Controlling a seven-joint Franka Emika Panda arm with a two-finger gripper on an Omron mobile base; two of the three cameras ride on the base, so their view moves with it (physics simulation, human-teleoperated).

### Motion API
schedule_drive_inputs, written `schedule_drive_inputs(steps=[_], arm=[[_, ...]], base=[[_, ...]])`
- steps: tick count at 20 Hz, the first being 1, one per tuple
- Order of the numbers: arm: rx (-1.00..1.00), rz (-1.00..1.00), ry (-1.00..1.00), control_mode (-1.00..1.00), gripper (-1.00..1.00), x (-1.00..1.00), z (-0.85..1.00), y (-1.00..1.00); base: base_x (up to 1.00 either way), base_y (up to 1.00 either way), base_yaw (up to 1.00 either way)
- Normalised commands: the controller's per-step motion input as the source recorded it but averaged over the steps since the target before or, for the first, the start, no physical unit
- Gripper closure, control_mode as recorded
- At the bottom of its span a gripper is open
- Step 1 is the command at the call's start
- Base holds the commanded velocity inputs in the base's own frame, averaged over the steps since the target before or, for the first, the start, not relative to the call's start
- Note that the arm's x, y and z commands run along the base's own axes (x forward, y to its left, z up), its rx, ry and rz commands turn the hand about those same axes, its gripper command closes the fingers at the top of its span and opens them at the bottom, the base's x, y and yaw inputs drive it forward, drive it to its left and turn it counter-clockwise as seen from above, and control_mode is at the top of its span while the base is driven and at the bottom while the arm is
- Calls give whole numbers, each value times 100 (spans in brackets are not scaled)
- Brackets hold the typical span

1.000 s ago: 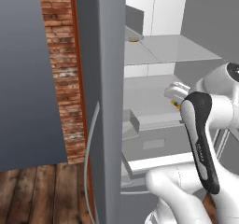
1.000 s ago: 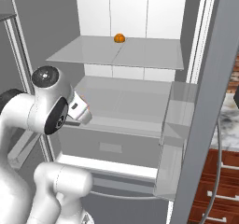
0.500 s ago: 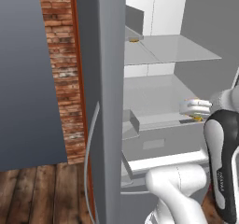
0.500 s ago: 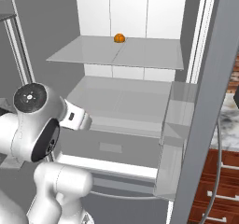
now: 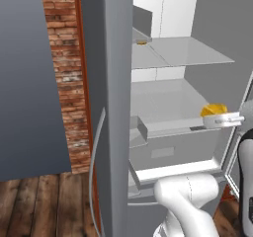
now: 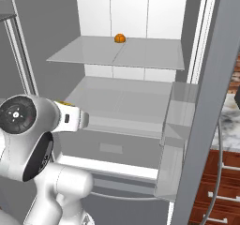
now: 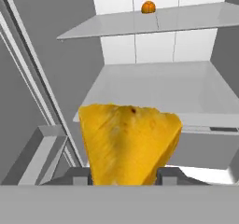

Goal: Pick the cheese from the fridge and the cheese grater from the cabinet and place them next to the salad bowl.

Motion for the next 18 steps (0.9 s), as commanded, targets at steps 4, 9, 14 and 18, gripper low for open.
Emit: schedule_drive_inputs(steps=[4, 9, 14, 18], arm=[[-4, 8, -27, -100, 100, -25, 2, 15], [-1, 0, -17, -100, 100, -2, 0, 39], [0, -2, -3, 100, 100, -4, 0, 16], [0, 0, 0, 100, 100, 0, 0, 0]], base=[[0, 0, 0], [0, 0, 0], [-59, 47, -29], [-100, -23, -33]])
